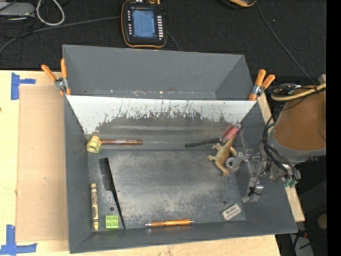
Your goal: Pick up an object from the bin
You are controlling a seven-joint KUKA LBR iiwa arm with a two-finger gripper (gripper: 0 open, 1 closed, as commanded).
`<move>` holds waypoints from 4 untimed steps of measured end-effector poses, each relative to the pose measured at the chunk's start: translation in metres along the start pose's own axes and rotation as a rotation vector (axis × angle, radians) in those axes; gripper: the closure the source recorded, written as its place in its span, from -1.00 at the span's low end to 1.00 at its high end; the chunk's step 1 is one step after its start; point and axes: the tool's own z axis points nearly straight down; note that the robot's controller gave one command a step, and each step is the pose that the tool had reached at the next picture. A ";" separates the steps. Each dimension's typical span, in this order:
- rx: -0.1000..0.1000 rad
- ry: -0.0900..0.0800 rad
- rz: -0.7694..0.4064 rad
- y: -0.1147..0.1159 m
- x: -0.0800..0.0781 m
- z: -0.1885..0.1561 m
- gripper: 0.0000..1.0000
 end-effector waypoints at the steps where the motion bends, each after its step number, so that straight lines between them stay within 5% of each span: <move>1: 0.002 -0.007 -0.006 0.001 -0.002 -0.004 -1.00; 2: 0.000 -0.001 -0.370 -0.001 0.045 0.011 -1.00; 3: 0.002 -0.008 -0.270 -0.004 0.043 -0.010 -1.00; 4: -0.002 -0.001 -0.502 0.010 0.048 0.031 -1.00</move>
Offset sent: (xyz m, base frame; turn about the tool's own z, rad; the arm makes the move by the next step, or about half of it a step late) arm -0.0442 -0.0018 -0.0096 -0.3719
